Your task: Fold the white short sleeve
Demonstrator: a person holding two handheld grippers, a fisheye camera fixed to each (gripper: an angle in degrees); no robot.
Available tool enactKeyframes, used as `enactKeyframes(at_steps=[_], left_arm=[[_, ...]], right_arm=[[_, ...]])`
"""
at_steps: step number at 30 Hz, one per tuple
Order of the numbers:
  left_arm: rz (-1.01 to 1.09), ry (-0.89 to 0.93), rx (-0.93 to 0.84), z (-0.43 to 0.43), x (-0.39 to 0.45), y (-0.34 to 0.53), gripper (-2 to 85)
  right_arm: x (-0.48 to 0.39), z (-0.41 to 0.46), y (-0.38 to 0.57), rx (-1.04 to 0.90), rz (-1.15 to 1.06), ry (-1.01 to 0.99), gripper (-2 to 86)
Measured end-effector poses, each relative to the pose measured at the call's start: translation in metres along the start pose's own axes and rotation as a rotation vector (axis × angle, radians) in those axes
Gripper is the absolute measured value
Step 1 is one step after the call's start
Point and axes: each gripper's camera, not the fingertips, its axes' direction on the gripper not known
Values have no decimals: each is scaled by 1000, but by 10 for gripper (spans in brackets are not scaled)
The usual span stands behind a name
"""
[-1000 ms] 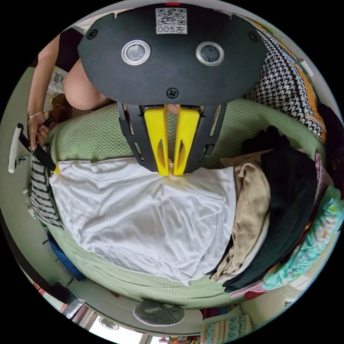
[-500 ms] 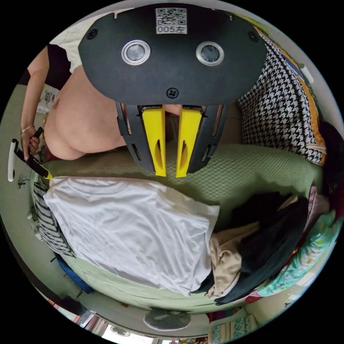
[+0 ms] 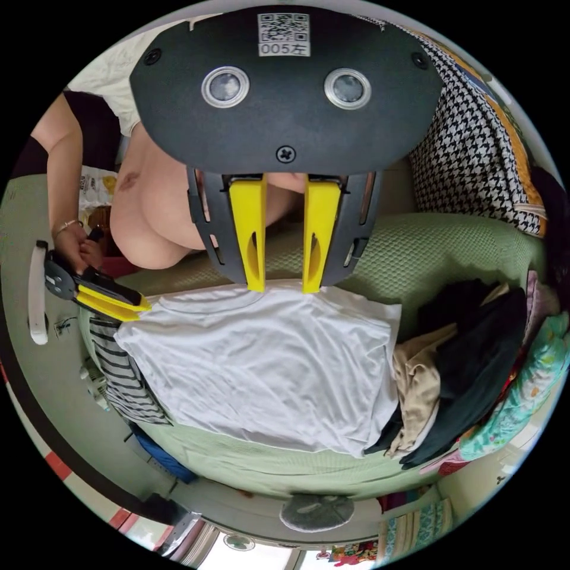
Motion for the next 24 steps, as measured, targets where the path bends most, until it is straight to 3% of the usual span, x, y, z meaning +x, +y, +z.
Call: enactKeyframes(at_steps=[6,12,14,19,24], left_arm=[[64,-13,2,1,7,5,117],[99,-47,38,-8,12,-1,125],[101,-41,37,-9,13,-2,130],[76,-5,32,-8,10,0,134],[81,-8,4,-3,12,-2,134]], right_arm=[[2,9,-15,-62,1,-44,24],[36,-41,-38,21,99,-216,-9],[40,-53,-45,46,86,-165,-9],[27,-35,-39,17,7,-48,7],[15,11,-24,-48,-10,-67,102]])
